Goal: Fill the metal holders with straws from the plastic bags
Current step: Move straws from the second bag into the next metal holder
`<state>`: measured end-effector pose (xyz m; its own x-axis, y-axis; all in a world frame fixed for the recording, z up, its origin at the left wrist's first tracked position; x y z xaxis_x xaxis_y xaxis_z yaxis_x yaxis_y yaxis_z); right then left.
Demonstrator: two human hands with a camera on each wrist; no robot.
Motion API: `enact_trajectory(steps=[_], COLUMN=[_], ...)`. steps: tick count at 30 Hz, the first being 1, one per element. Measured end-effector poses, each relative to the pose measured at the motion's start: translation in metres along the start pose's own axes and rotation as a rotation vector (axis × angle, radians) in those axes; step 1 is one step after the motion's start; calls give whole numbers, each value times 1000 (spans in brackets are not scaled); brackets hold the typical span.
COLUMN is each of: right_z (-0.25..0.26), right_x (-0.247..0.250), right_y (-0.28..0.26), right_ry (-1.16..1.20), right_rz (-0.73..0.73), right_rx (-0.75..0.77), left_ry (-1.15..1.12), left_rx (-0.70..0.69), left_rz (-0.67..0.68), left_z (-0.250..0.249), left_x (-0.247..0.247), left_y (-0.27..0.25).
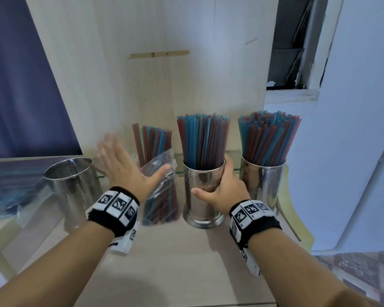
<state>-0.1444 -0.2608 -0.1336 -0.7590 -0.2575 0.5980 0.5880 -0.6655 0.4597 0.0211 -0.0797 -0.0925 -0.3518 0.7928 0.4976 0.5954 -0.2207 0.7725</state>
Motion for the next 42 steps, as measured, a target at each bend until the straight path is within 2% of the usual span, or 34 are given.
enact_trajectory(steps=[2, 3, 4, 6, 8, 10, 12, 14, 16, 18, 22, 24, 28, 30, 32, 38, 42], right_z=[0, -1, -1, 0, -3, -2, 0, 1, 2, 2, 1, 0, -4, -6, -7, -9, -10], right_x=[-1, 0, 1, -1, 2, 1, 0, 0, 0, -1, -3, -3, -5, -7, -8, -9, -10], right_y=[0, 0, 0, 0, 1, 1, 1, 0, 0, -1, -1, 0, 2, 3, 4, 6, 6], right_ry=[-3, -3, -3, -14, -25, -23, -19, -20, -11, -2, 7, 14, 24, 30, 33, 46, 48], right_rz=[-8, -15, -12, -4, -13, -7, -4, -2, -6, -7, -2, -7, -17, -13, -11, -22, -12], right_rx=[3, 5, 5, 8, 1, -2, -6, -10, -7, -6, -16, -15, -8, -5, -3, 3, -6], left_ry=[-58, -67, -48, 2, 1, -58, -201, -369, -404, -346, -44, 70, 118, 58, 36, -109, -128], left_rx=[-371, -502, -556, -435, -215, -55, 91, 283, 380, 354, 157, 112, 70, 91, 100, -61, -110], left_rz=[-35, -96, -165, -274, -362, -390, -320, -155, 13, 144, 351, 451, 603, 596, 526, 397, 346], left_z=[-14, -20, -20, -7, 10, 25, 38, 43, 35, 20, 7, 10, 22, 29, 34, 43, 36], left_x=[8, 13, 19, 32, 44, 52, 50, 43, 36, 30, 3, -12, -32, -35, -33, -19, -12], left_y=[-14, -21, -26, -30, -32, -32, -29, -26, -22, -10, 24, 31, 21, 13, 5, -12, -16])
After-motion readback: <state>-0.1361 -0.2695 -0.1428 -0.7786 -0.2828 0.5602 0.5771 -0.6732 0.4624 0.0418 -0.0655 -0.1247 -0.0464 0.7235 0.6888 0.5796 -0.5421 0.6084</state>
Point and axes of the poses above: each hand's wrist, its own y-axis towards the middle knuckle, its own x-axis out of the back of the hand, z = x × y, the point moved 4 cm from there along y, towards the middle knuckle, and after that the axes turned 9 degrees about -z, right-handed, at the moved point
